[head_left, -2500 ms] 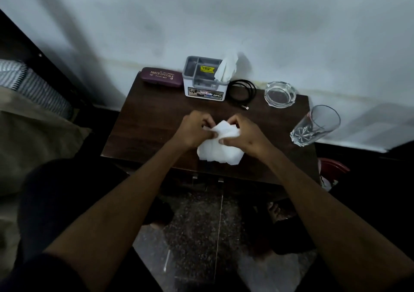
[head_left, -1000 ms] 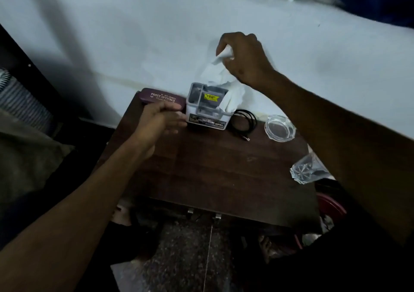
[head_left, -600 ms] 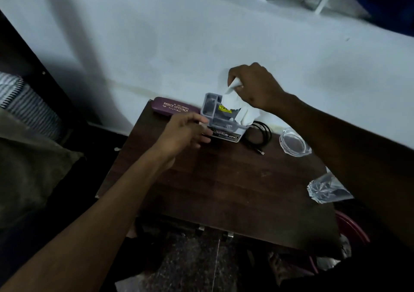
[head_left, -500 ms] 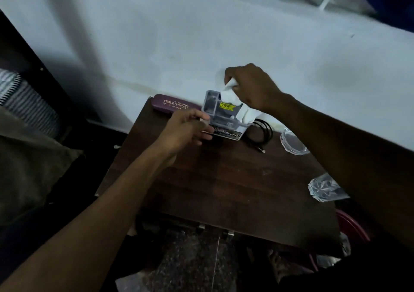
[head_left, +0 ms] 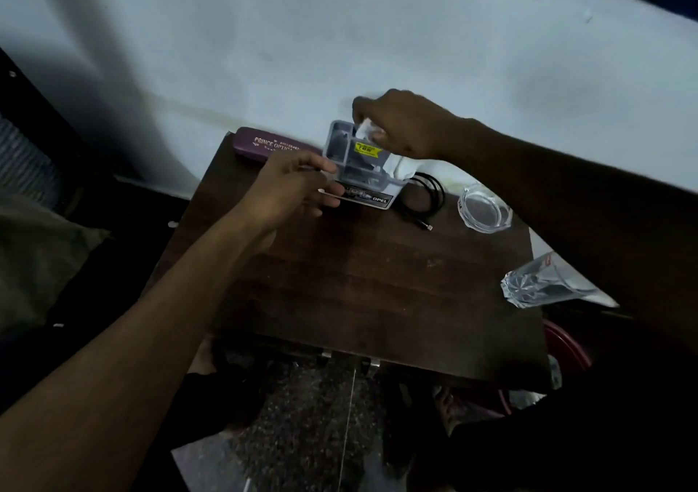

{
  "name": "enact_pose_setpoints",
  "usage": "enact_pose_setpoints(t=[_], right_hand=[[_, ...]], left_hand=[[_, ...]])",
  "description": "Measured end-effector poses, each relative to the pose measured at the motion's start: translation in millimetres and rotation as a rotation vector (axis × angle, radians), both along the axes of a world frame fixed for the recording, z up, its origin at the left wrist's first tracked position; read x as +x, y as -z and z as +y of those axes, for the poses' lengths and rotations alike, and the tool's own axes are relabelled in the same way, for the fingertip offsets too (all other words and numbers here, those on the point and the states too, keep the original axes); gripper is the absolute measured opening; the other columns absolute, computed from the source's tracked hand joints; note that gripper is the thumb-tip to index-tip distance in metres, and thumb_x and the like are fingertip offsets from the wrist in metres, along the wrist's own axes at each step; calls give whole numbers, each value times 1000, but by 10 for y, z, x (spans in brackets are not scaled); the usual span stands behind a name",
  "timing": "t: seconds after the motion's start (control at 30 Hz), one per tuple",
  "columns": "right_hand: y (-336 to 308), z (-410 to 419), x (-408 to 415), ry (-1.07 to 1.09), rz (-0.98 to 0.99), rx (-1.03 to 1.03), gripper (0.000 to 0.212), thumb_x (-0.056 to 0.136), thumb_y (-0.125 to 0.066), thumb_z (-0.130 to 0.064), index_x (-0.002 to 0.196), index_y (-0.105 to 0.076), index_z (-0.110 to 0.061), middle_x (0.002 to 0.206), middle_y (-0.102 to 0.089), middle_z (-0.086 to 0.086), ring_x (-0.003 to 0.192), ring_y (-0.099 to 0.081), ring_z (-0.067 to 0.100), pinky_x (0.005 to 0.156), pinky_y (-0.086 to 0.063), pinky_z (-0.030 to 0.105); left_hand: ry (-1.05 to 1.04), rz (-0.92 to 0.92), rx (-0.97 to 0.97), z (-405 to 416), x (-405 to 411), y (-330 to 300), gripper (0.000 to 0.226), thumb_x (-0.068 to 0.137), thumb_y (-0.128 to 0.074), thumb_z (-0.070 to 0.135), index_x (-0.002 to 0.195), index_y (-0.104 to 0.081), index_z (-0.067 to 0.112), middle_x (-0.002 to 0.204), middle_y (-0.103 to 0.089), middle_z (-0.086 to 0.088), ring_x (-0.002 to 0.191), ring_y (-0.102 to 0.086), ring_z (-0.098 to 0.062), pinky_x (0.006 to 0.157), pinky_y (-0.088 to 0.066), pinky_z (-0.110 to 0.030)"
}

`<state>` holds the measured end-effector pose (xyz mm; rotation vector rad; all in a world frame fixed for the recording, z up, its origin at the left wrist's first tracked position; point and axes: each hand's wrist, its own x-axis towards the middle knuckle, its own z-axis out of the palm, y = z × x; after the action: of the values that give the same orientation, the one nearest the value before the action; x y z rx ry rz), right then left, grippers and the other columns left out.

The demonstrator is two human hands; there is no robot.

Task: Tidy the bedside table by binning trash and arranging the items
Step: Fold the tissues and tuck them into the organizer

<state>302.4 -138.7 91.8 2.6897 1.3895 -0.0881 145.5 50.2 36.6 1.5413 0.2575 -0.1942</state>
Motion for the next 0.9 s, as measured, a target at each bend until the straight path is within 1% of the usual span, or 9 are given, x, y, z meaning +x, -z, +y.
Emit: enact_pose_setpoints(t=[0.13, 0.17, 0.23, 0.3, 0.4, 0.47, 0.57, 0.73, 0.9], right_hand=[[-27, 17, 14, -66, 13, 102, 31, 90, -52, -3, 121, -50, -2, 91, -57, 7, 81, -53, 32, 70, -41, 39], [-17, 21, 13, -55, 1, 78, 31, 90, -51, -1, 121, -50, -3, 93, -58, 7, 83, -55, 33, 70, -41, 39], [31, 34, -5, -17, -78, -52, 32, 92, -52, 0, 123, -52, -8, 105, -63, 14, 97, -60, 38, 70, -42, 40], [77, 30, -36, -17, -155, -140, 33, 92, -55, -1, 122, -56, -12, 110, -64, 14, 110, -58, 38, 67, -38, 39], [94, 26, -66, -25, -230, -76, 29, 93, -55, -8, 121, -59, -10, 117, -61, 14, 116, -54, 36, 65, -39, 40], [75, 34, -96, 6, -239, -61, 30, 93, -56, -8, 123, -60, -8, 120, -61, 14, 117, -54, 37, 73, -45, 44], [54, 17, -168, 24, -221, -144, 33, 96, -56, -7, 129, -59, -7, 124, -62, 14, 122, -53, 37, 84, -50, 47], [-92, -238, -330, 170, -210, 214, 36, 99, -57, -18, 134, -54, -15, 127, -60, 7, 118, -55, 32, 84, -53, 46], [-203, -946, -607, 232, -255, 282, 31, 99, -58, -18, 130, -57, -19, 123, -62, 3, 114, -59, 28, 82, -55, 45]], left_hand=[[12, -6, 6, 6, 17, -8, 16, 106, -58, 12, 116, -70, 10, 106, -82, -16, 96, -81, -33, 70, -57, -33], [12, -4, 1, 4, 16, -13, 16, 106, -58, 11, 116, -70, 10, 107, -81, -17, 96, -80, -33, 70, -57, -34], [12, -8, -4, 1, 10, -19, 16, 106, -56, 9, 115, -69, 9, 109, -80, -20, 95, -78, -33, 71, -55, -34], [17, -15, 2, 0, 0, -28, 17, 106, -55, 9, 116, -69, 8, 111, -80, -21, 92, -78, -30, 70, -55, -33], [1, -15, 9, 10, -2, -46, 22, 106, -55, 8, 123, -67, 0, 111, -79, -22, 85, -78, -26, 69, -54, -31], [-3, -14, 23, 7, -9, -57, 25, 106, -55, 8, 126, -66, -1, 111, -79, -22, 86, -78, -26, 69, -54, -31], [2, -9, 37, -13, -22, -73, 24, 107, -54, 8, 126, -67, 0, 112, -79, -22, 94, -77, -32, 71, -53, -32], [-30, -31, 67, 37, -51, -76, 24, 106, -55, 6, 125, -67, 0, 111, -79, -21, 93, -77, -33, 69, -53, -32], [-67, -42, 146, 58, -97, -18, 26, 104, -55, 2, 128, -64, -3, 112, -78, -25, 99, -76, -40, 68, -51, -32]])
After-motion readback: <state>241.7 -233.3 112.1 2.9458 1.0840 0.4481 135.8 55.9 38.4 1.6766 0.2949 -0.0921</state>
